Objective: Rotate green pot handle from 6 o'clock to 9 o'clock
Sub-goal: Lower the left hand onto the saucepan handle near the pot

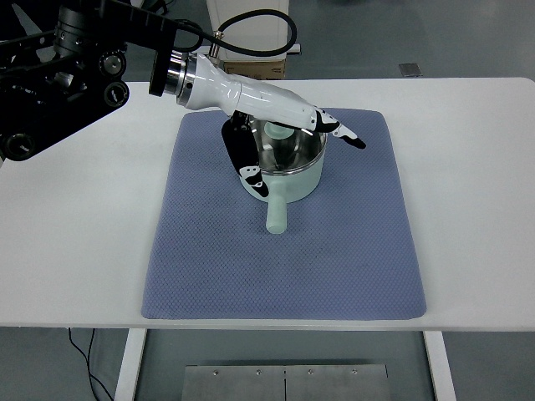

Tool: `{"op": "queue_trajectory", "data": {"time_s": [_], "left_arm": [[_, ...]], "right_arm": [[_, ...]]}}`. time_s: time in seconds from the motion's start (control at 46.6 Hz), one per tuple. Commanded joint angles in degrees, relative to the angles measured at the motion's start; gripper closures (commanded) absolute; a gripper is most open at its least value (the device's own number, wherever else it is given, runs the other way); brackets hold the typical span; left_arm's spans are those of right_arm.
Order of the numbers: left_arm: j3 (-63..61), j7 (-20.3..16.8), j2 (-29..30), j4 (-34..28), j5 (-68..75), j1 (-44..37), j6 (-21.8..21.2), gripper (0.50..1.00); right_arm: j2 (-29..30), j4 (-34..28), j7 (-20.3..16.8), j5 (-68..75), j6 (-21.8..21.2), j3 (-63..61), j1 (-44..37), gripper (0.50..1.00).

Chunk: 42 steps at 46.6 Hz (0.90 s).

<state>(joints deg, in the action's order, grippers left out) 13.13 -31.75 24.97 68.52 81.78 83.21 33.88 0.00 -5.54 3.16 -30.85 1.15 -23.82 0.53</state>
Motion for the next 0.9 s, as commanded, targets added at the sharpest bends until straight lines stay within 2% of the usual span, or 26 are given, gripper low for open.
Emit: {"op": "queue_trajectory", "data": {"time_s": [0.0, 0.064, 0.15, 0.365, 0.451, 0.644, 0.88], "left_arm": [[-1.2, -0.2, 0.2, 0.6, 1.3, 0.6, 0.0, 0.500], [-1.6, -0.7, 0.2, 1.1, 3.6, 0.6, 0.0, 0.500], [-2.3, -3.3, 0.1, 1.3, 7.2, 0.6, 0.0, 0.500], [-4.6, -3.3, -1.2, 1.7, 15.6, -0.4, -0.8, 0.500], [-6.4, -3.3, -2.4, 1.7, 18.4, -1.2, -3.7, 0.500], [-11.6, -3.3, -3.0, 1.7, 23.0, -2.2, -13.9, 0.500], [-12.9, -3.3, -4.6, 1.6, 23.1, -3.4, -14.8, 0.500]], "right_arm": [[0.0, 0.0, 0.0, 0.0, 0.0, 0.0, 0.0, 0.500], [0.0, 0.0, 0.0, 0.0, 0.0, 0.0, 0.0, 0.500], [0.0, 0.0, 0.0, 0.0, 0.0, 0.0, 0.0, 0.500], [0.0, 0.0, 0.0, 0.0, 0.0, 0.0, 0.0, 0.500], [0.0, 0.0, 0.0, 0.0, 0.0, 0.0, 0.0, 0.500], [0.0, 0.0, 0.0, 0.0, 0.0, 0.0, 0.0, 0.500], [0.0, 0.0, 0.0, 0.0, 0.0, 0.0, 0.0, 0.500]]}}
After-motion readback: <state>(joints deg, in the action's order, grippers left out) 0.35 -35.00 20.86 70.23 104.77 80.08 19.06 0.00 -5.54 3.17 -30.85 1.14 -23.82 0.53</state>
